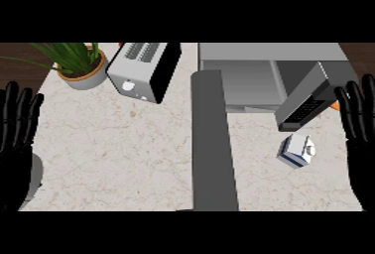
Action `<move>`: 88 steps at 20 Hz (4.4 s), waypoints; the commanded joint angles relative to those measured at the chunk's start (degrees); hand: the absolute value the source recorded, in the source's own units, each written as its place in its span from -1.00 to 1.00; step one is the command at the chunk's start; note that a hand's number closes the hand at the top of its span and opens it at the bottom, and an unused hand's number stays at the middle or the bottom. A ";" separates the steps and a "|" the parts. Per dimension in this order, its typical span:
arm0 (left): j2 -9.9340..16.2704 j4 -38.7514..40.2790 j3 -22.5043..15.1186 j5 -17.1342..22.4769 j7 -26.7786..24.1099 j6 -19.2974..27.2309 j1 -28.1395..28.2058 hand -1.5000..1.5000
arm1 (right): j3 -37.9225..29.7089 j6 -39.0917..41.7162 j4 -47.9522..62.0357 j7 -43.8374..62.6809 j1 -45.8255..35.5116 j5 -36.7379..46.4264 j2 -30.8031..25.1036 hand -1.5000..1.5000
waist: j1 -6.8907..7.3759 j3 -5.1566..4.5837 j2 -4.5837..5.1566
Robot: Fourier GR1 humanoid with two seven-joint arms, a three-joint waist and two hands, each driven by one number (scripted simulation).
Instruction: Pick up the milk, place it into the microwave and close the microwave
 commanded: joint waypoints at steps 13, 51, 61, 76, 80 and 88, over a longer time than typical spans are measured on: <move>-3.15 -0.27 0.38 10.84 2.58 -4.33 5.45 -1.00 | 8.59 -10.90 5.73 6.55 -5.00 2.43 6.99 -1.00 | 0.26 0.07 1.57; -4.02 0.85 8.68 16.24 -8.71 -18.85 20.51 -1.00 | -9.93 -12.68 37.69 -22.96 4.00 -4.31 3.40 -1.00 | 0.08 0.09 1.61; -5.80 -4.90 6.24 15.30 -6.14 -17.88 21.99 -1.00 | -12.33 -7.16 46.26 -30.76 3.97 -6.07 1.06 -1.00 | 0.10 0.09 1.57; -5.12 -5.15 8.47 18.56 -5.43 -20.16 24.02 -1.00 | -17.95 -11.05 72.96 -42.72 -8.18 -4.78 -1.44 -1.00 | 0.42 0.10 1.64; -6.16 -7.09 6.88 17.66 -3.37 -18.71 24.20 -1.00 | -21.42 -14.17 82.39 -47.22 -11.32 -4.34 -4.13 -1.00 | 0.75 0.16 1.76; -6.34 -4.26 6.90 15.30 -4.42 -18.35 21.23 -1.00 | -22.46 -0.02 95.66 -54.73 -14.49 -6.60 -8.41 -1.00 | 0.68 0.20 1.80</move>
